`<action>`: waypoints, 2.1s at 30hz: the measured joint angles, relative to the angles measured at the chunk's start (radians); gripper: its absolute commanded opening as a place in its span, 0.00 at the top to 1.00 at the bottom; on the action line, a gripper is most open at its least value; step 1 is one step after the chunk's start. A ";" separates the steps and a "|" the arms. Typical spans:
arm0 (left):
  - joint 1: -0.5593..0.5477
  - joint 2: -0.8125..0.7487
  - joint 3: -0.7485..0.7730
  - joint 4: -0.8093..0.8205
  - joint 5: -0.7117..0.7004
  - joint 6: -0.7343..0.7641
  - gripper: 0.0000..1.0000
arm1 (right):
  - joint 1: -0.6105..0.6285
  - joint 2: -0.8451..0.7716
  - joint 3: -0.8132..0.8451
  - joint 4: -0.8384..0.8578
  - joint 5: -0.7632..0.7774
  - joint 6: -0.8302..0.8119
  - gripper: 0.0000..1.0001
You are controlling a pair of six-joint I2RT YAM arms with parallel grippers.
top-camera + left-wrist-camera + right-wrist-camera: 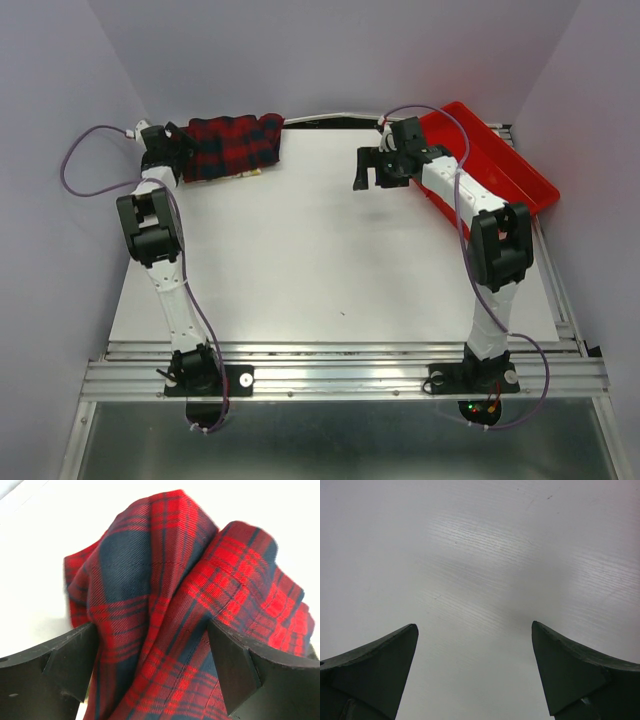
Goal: Fold and stack the skirts
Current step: Neatly place the folded skirt to the corner
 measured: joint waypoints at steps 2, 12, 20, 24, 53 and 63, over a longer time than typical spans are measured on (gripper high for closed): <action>0.000 0.012 -0.003 0.058 0.016 -0.007 0.02 | 0.000 0.000 0.000 -0.001 0.000 0.000 0.00; 0.000 0.011 -0.180 0.613 0.304 0.140 0.06 | -0.001 0.000 0.000 -0.011 -0.001 -0.007 0.00; 0.001 -0.008 -0.253 0.780 0.403 0.331 0.01 | -0.001 0.004 0.000 -0.019 -0.001 -0.012 0.00; 0.001 -0.039 -0.243 0.681 0.328 0.412 0.01 | -0.001 0.004 0.000 -0.025 -0.001 -0.020 0.00; -0.197 -0.961 -0.559 -0.336 -0.068 0.946 0.02 | -0.172 -0.554 -0.509 0.043 0.066 -0.124 0.00; -0.397 -1.199 -0.946 -0.429 -0.004 0.938 0.02 | -0.189 -0.747 -0.880 0.111 0.065 -0.119 0.00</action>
